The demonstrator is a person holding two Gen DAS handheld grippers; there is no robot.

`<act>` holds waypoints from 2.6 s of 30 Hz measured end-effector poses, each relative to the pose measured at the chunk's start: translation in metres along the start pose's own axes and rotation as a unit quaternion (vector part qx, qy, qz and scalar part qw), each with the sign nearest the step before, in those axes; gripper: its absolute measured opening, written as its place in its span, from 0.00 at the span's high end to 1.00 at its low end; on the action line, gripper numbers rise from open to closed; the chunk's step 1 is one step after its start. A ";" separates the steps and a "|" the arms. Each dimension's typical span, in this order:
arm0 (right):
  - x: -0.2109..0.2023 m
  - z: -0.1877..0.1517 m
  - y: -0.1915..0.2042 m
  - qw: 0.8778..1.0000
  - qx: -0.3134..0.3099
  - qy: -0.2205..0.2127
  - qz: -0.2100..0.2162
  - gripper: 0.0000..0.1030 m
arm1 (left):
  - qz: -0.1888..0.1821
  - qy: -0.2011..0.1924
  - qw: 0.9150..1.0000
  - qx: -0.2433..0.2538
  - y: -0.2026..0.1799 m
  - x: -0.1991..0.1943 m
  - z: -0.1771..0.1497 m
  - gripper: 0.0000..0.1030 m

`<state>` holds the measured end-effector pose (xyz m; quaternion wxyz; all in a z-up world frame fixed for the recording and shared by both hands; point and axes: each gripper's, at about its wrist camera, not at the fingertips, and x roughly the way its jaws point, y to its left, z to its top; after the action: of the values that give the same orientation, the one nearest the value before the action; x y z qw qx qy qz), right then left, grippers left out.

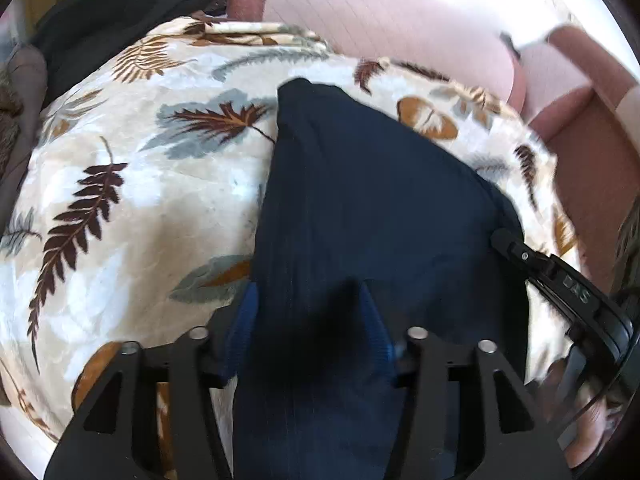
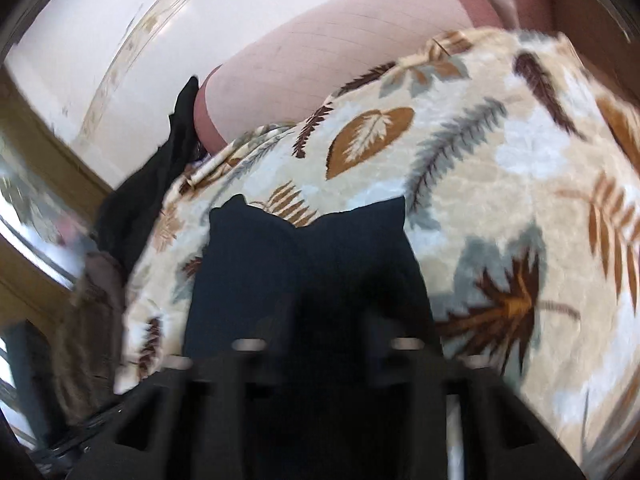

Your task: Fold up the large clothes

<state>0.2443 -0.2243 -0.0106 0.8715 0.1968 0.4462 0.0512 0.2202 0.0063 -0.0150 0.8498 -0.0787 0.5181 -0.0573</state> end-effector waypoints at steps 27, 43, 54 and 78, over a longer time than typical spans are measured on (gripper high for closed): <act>-0.060 -0.112 -0.064 0.998 0.031 0.051 -0.001 0.96 | 0.017 0.029 0.998 0.061 0.009 -0.018 -0.075 0.25; -0.044 -0.088 -0.021 0.997 -0.044 0.000 -0.056 0.77 | 0.002 0.011 0.999 0.044 0.017 -0.028 -0.061 0.25; -0.019 -0.017 -0.002 0.999 0.004 -0.049 -0.020 0.72 | 0.032 -0.012 0.999 0.011 0.013 0.007 0.001 0.25; -0.057 -0.071 -0.028 0.998 -0.021 -0.041 -0.037 0.50 | 0.033 0.006 0.999 0.036 0.003 -0.008 -0.029 0.23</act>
<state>0.1514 -0.2443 -0.0153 0.8946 0.1635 0.4154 0.0202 0.1911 0.0088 -0.0220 0.8504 -0.0305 0.5230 -0.0480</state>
